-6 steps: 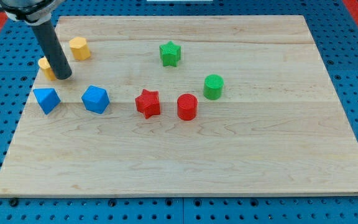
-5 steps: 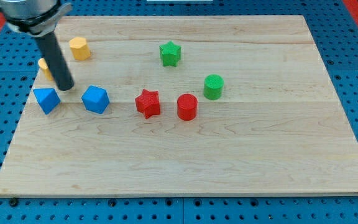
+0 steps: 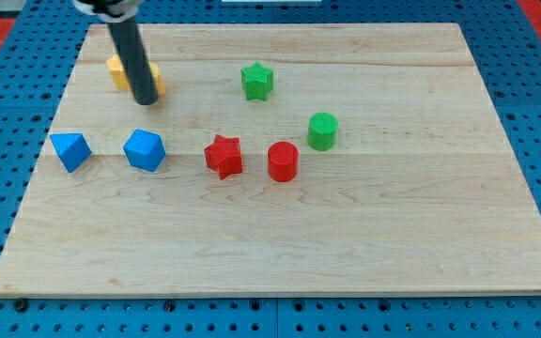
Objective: Move the yellow heart to the left of the green star
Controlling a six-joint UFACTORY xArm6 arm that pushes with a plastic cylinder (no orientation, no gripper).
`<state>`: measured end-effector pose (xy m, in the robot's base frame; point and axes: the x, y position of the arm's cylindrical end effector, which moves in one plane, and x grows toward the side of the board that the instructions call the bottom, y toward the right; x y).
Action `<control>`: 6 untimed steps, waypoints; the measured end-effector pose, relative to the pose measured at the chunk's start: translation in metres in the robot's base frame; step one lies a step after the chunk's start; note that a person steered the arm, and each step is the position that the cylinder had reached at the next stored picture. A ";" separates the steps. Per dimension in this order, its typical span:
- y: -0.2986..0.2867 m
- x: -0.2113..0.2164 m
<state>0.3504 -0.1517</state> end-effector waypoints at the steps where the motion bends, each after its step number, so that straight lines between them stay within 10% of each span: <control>1: -0.042 0.010; 2: -0.116 -0.012; 6: 0.003 -0.023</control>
<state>0.3278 -0.1489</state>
